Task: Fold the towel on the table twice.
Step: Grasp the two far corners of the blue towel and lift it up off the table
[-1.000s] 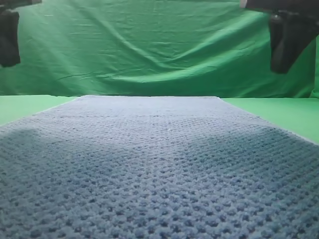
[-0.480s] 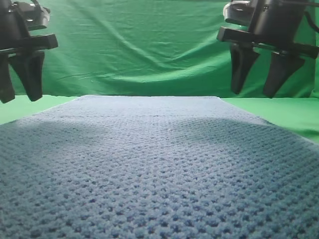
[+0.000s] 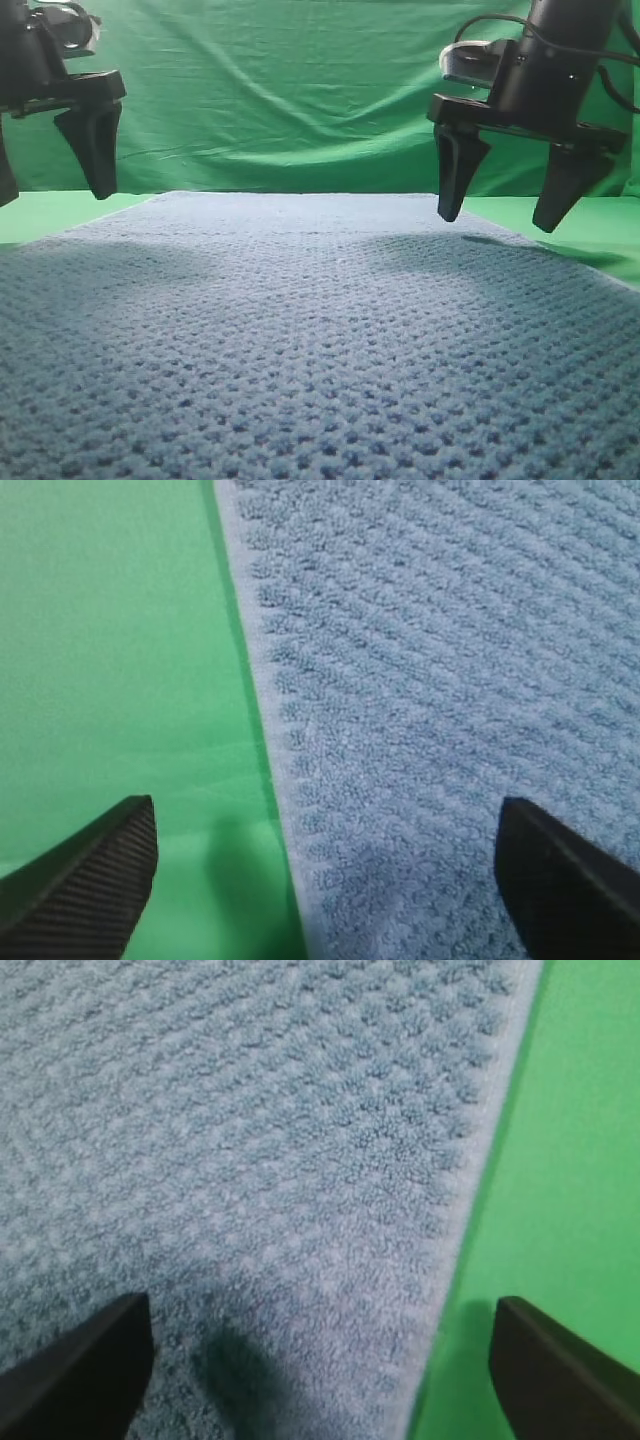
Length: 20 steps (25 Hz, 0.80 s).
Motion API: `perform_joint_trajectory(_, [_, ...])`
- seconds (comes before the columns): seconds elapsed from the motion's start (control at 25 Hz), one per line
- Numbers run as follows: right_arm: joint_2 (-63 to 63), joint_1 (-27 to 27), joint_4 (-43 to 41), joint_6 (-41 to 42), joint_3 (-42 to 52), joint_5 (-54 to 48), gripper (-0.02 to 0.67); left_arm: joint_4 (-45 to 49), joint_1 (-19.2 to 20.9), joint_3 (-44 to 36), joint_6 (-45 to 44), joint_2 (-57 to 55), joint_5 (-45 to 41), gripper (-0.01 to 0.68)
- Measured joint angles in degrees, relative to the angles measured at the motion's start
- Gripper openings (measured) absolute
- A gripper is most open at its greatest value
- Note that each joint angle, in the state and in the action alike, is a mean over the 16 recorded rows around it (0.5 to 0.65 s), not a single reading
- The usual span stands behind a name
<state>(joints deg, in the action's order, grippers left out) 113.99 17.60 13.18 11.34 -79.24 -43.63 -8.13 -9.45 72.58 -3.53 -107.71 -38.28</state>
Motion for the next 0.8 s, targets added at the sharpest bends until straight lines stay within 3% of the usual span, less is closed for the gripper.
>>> perform_joint_trajectory(0.52, [2.40,0.00,-0.09,1.59,-0.45,2.49,0.596,0.01,0.00,0.53,-0.01,-3.80,1.92,0.629])
perform_joint_trajectory(0.64, [2.76,0.00,-0.17,1.87,-0.66,2.58,0.573,-0.04,0.00,0.72,-0.03,-4.25,1.81,0.582])
perform_joint_trajectory(0.8, [3.31,-0.01,-0.38,2.04,-1.02,2.62,0.507,-0.68,0.00,1.07,-0.44,-4.77,1.04,0.458])
